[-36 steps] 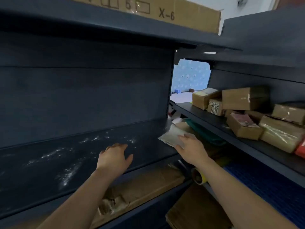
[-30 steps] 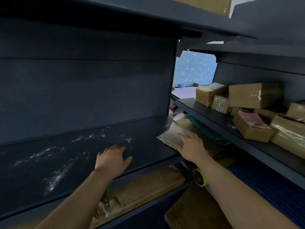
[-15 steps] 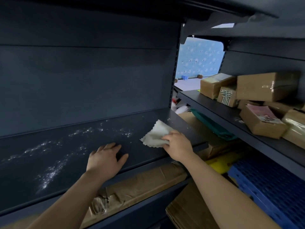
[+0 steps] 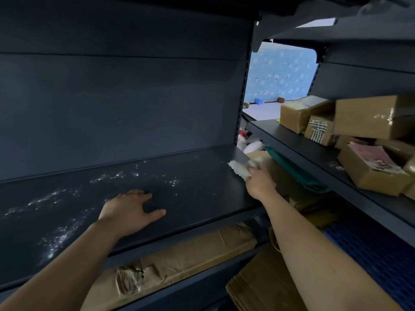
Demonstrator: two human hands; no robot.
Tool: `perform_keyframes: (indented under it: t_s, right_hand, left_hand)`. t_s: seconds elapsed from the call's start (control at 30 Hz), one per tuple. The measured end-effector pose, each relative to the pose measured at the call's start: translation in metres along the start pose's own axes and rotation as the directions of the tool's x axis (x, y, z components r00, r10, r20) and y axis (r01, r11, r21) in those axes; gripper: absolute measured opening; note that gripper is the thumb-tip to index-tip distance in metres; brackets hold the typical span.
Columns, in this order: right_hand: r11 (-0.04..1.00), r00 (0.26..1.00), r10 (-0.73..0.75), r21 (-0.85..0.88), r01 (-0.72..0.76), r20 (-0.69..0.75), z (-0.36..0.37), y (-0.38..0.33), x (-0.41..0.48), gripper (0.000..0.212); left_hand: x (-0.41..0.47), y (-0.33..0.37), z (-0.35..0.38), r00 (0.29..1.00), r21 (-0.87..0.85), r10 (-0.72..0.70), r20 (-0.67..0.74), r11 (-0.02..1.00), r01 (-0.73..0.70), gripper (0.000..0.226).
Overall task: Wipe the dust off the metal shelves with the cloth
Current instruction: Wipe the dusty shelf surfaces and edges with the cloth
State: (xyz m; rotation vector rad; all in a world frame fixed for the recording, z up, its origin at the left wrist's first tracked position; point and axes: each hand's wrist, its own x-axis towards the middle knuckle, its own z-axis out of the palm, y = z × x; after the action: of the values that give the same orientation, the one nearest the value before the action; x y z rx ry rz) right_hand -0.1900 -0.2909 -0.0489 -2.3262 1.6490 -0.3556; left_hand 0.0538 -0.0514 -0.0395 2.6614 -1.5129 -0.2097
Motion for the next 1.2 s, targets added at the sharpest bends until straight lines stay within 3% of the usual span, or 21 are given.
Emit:
perform_keyframes:
  t_s: [0.17,0.23,0.33,0.5,0.67,0.83,0.93,1.1,1.2]
  right_hand:
    - [0.986,0.972,-0.163,-0.005,0.167,0.171,0.003,-0.047,-0.008,0.052]
    - [0.962,0.95,-0.274,0.043,0.27,0.151,0.012,-0.068,-0.025,0.051]
    - [0.881,0.917,-0.398,0.294,0.371,0.035,0.022,-0.079,-0.045,0.05]
    - [0.866,0.972,-0.158,0.448,0.222,-0.175,-0.006,-0.042,-0.017,0.052]
    - [0.96,0.998,-0.05,0.274,0.059,-0.039,-0.005,-0.002,0.02,0.048]
    - [0.995,0.996,-0.084,-0.05,0.084,0.008,0.009,-0.027,0.051,0.054]
    - [0.974,0.983,-0.18,-0.129,0.184,0.043,0.018,-0.051,0.057,0.056]
    - [0.946,0.947,-0.314,0.104,0.307,0.063,0.039,-0.092,0.032,0.059]
    - [0.842,0.92,-0.377,0.453,0.292,0.109,0.043,-0.108,-0.002,0.046]
  left_hand:
    - [0.005,-0.003,-0.005,0.999,-0.007,0.002,0.036,1.0,-0.001,0.091]
    - [0.006,-0.003,-0.006,0.999,-0.008,0.0,0.052,1.0,0.0,0.093]
    - [0.003,-0.003,-0.004,0.999,-0.003,0.008,0.049,1.0,-0.008,0.092]
    - [0.004,-0.005,-0.007,0.999,-0.037,0.005,0.048,0.999,-0.003,0.093]
    - [0.011,-0.007,-0.012,0.995,-0.057,-0.029,0.094,0.998,0.034,0.105]
    - [0.016,-0.008,-0.009,0.995,-0.022,-0.03,0.099,0.999,0.032,0.109]
    - [0.019,-0.009,-0.009,0.994,-0.019,-0.028,0.105,0.999,0.03,0.111]
    - [0.018,-0.01,-0.007,0.993,-0.039,-0.044,0.11,0.998,0.049,0.112]
    - [0.015,-0.011,-0.006,0.993,-0.04,-0.042,0.113,0.998,0.047,0.111]
